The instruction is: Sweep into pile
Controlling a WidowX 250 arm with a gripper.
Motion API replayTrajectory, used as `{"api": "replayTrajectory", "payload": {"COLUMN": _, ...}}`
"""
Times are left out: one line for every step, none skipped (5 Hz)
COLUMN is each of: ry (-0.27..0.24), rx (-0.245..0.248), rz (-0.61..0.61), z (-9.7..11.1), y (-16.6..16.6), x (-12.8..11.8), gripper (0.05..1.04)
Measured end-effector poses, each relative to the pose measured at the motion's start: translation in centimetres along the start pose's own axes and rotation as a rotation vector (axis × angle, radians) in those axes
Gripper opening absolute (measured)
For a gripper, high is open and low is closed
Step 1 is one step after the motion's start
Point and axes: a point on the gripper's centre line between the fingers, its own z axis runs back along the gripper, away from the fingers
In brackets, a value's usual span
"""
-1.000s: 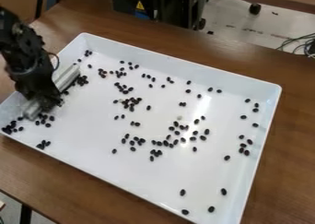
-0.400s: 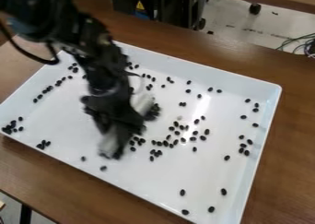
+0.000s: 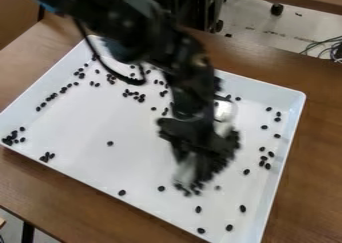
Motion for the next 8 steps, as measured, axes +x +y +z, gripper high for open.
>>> {"api": "replayTrajectory", "payload": {"ry": 0.011, "rx": 0.009, "rz": -0.004, "z": 0.3, "y": -0.5, "x": 0.1, "gripper": 0.357}}
{"api": "replayTrajectory", "payload": {"ry": -0.057, "rx": 0.031, "rz": 0.068, "z": 3.4, "y": 3.1, "x": 1.4, "gripper": 0.357}}
{"api": "replayTrajectory", "payload": {"ry": -0.093, "rx": 0.074, "rz": 0.203, "z": 6.2, "y": 8.8, "x": 1.7, "gripper": 0.357}}
{"api": "replayTrajectory", "payload": {"ry": -0.104, "rx": 0.162, "rz": 0.295, "z": 7.6, "y": 12.8, "x": 1.9, "gripper": 0.357}}
{"api": "replayTrajectory", "payload": {"ry": -0.065, "rx": 0.253, "rz": 0.352, "z": 7.5, "y": 17.6, "x": 1.3, "gripper": 0.357}}
{"api": "replayTrajectory", "payload": {"ry": -0.02, "rx": 0.305, "rz": 0.4, "z": 6.5, "y": 23.1, "x": 0.7, "gripper": 0.357}}
{"api": "replayTrajectory", "payload": {"ry": 0.014, "rx": 0.323, "rz": 0.416, "z": 6.3, "y": 27.6, "x": -0.2, "gripper": 0.357}}
{"api": "replayTrajectory", "payload": {"ry": 0.025, "rx": 0.297, "rz": 0.396, "z": 5.7, "y": 31.0, "x": -0.5, "gripper": 0.357}}
